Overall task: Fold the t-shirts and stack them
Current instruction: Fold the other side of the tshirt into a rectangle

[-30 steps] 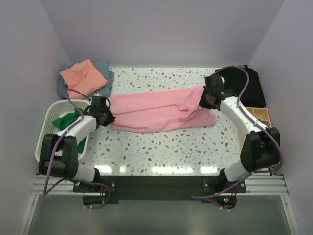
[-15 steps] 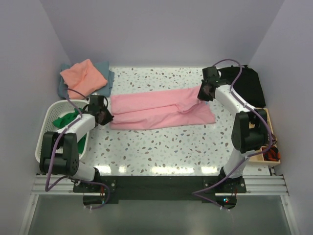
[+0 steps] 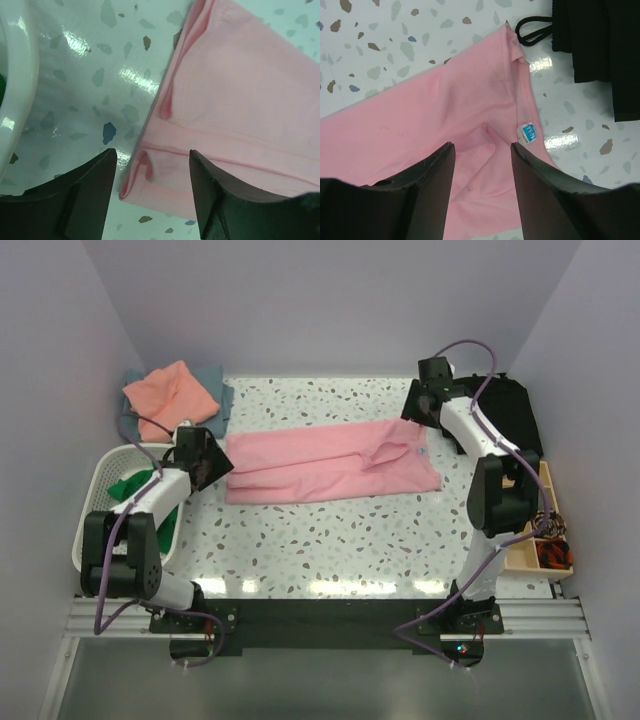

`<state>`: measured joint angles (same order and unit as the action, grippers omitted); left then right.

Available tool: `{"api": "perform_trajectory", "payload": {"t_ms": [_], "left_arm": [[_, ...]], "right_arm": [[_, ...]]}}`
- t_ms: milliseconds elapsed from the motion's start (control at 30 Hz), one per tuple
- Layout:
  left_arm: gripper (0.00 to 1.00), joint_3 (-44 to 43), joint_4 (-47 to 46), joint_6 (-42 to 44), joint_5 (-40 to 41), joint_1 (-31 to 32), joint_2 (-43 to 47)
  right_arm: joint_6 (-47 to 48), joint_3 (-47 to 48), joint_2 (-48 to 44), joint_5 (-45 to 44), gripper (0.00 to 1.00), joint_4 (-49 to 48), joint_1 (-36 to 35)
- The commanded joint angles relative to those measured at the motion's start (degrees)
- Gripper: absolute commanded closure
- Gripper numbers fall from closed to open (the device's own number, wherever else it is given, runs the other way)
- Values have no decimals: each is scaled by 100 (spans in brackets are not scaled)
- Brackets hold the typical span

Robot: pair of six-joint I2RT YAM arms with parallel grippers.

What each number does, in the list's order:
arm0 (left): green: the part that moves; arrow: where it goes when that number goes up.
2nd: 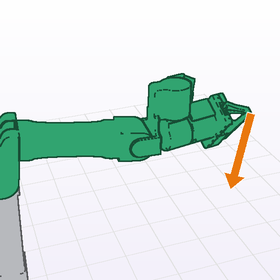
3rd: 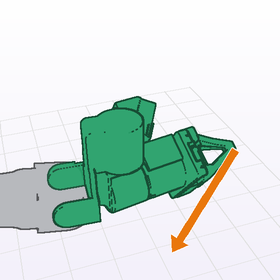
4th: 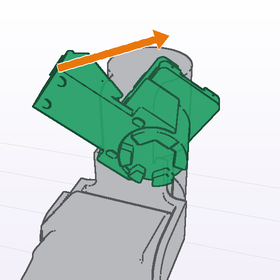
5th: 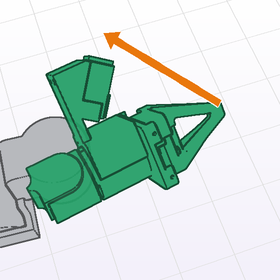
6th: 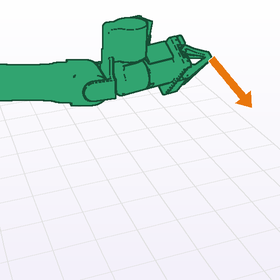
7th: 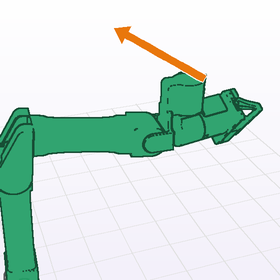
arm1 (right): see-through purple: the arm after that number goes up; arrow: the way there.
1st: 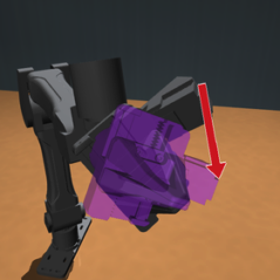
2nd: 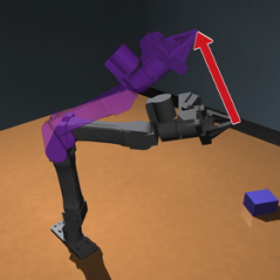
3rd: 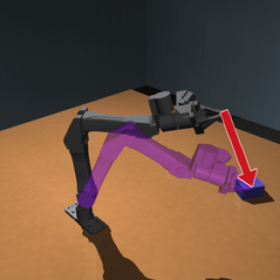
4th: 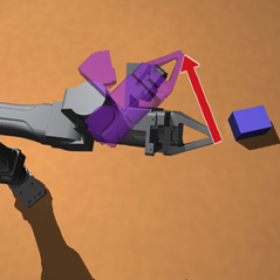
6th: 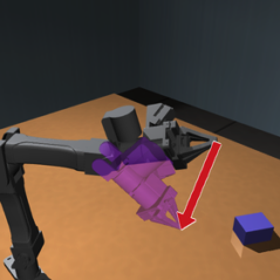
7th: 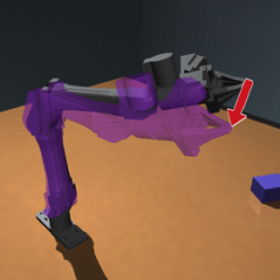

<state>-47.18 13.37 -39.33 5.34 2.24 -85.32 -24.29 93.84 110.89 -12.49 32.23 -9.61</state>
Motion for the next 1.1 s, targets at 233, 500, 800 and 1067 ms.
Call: {"api": "perform_trajectory", "payload": {"t_ms": [233,500,800,1067], "left_arm": [[36,147,-958,268,-2106,-22,622],[36,-212,-695,23,-2406,-13,-81],[31,-2268,1094,-119,-2301,13,-626],[32,-3877,2600,109,-2423,22,-1118]], "right_arm": [[241,-577,-621,1794,46,248,-6],[127,-429,-402,2110,48,705,-208],[205,468,-463,1795,33,1707,-340],[232,1118,-384,2145,34,3015,-401]]}}
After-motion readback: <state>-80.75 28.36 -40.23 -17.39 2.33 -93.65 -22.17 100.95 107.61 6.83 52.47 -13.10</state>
